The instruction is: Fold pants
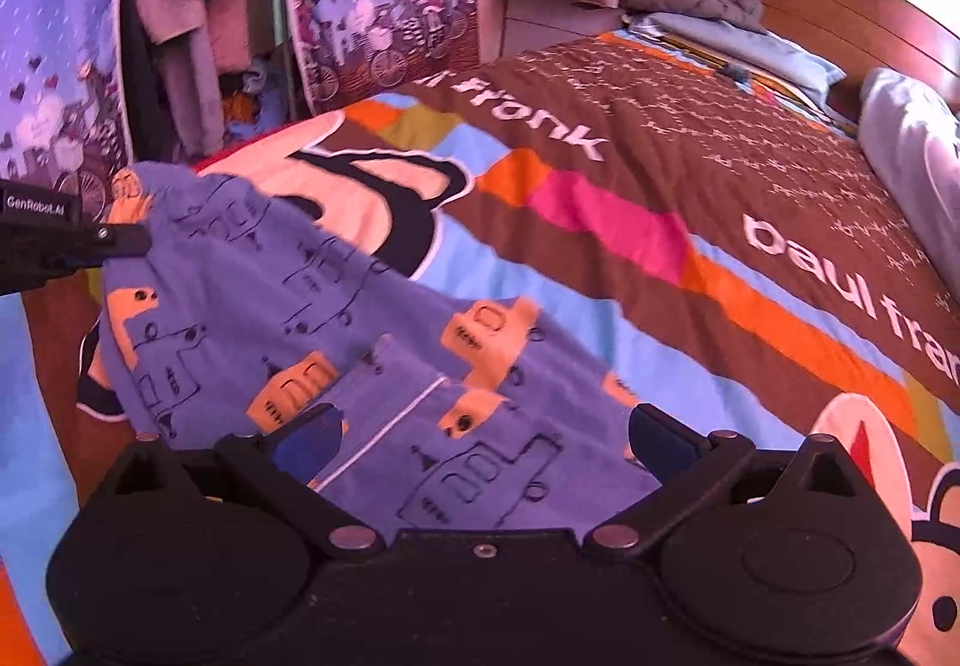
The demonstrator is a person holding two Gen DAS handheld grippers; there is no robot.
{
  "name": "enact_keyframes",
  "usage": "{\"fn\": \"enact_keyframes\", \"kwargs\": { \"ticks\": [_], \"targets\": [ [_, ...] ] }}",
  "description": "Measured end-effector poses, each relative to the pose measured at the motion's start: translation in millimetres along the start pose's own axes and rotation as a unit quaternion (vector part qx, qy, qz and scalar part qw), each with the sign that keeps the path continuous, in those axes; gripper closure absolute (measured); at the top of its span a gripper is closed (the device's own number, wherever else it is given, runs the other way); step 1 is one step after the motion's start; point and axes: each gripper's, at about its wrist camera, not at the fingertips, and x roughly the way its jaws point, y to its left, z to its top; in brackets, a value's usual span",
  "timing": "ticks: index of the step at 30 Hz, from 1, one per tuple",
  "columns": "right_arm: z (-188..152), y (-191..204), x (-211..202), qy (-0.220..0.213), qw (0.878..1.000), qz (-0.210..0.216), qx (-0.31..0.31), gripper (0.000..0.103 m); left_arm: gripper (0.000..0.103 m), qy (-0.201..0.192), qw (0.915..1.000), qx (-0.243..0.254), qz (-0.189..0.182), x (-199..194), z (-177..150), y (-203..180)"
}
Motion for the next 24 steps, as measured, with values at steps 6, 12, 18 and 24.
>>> {"fn": "enact_keyframes", "kwargs": {
  "ticks": [6, 12, 18, 24],
  "targets": [
    [3.4, -22.4, -10.9, -0.007, 0.999, -0.011, 0.03, 0.001, 0.096, -0.014, 0.9972, 0.072, 0.014, -15.7, 2.2, -39.5],
    [6.2, -45.4, -28.9, -0.033, 0.997, -0.01, 0.062, 0.001, 0.096, -0.015, 0.9941, 0.107, 0.008, -32.5, 4.7, -72.1],
    [6.2, -75.9, -41.7, -0.051, 0.992, -0.018, 0.11, 0.001, 0.097, -0.031, 0.9826, 0.181, -0.027, -50.4, -9.2, -121.6],
    [-2.6, -118.2, -55.0, -0.068, 0.979, -0.024, 0.188, 0.001, 0.097, -0.046, 0.9451, 0.32, -0.051, -61.8, -56.8, -183.6]
  ]
}}
